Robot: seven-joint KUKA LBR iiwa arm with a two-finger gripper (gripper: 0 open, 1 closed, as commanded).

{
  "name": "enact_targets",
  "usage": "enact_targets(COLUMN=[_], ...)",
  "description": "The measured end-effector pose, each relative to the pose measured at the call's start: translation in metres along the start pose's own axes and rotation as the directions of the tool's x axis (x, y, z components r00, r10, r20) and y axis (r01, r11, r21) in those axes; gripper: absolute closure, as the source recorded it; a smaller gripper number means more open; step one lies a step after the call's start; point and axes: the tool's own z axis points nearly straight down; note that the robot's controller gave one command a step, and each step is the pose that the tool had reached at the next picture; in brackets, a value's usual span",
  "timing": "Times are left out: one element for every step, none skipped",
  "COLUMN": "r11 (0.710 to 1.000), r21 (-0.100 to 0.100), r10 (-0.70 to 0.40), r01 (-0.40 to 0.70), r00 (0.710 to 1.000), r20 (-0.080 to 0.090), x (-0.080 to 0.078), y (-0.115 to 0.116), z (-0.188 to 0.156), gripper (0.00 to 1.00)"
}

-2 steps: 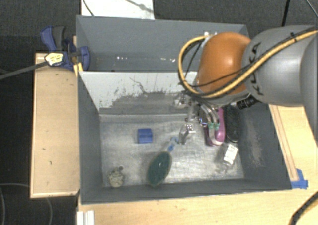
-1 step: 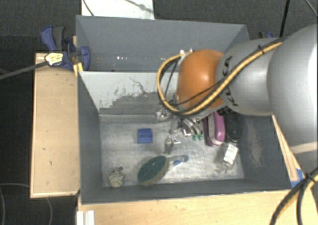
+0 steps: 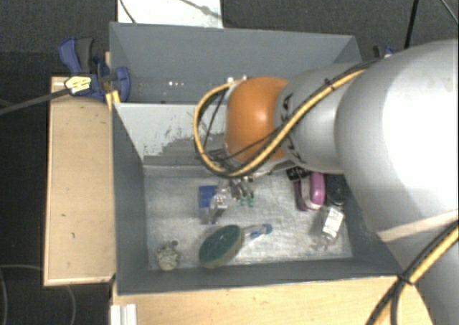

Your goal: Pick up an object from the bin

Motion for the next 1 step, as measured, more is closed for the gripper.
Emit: enact_targets(r11=[1.000], r21=[-0.002], r10=[-0.002], r01=[0.002], r00=[1.000], r20=[0.006], x=[-0.0023], y=[0.0001], z=[-0.0030], gripper=[1.00])
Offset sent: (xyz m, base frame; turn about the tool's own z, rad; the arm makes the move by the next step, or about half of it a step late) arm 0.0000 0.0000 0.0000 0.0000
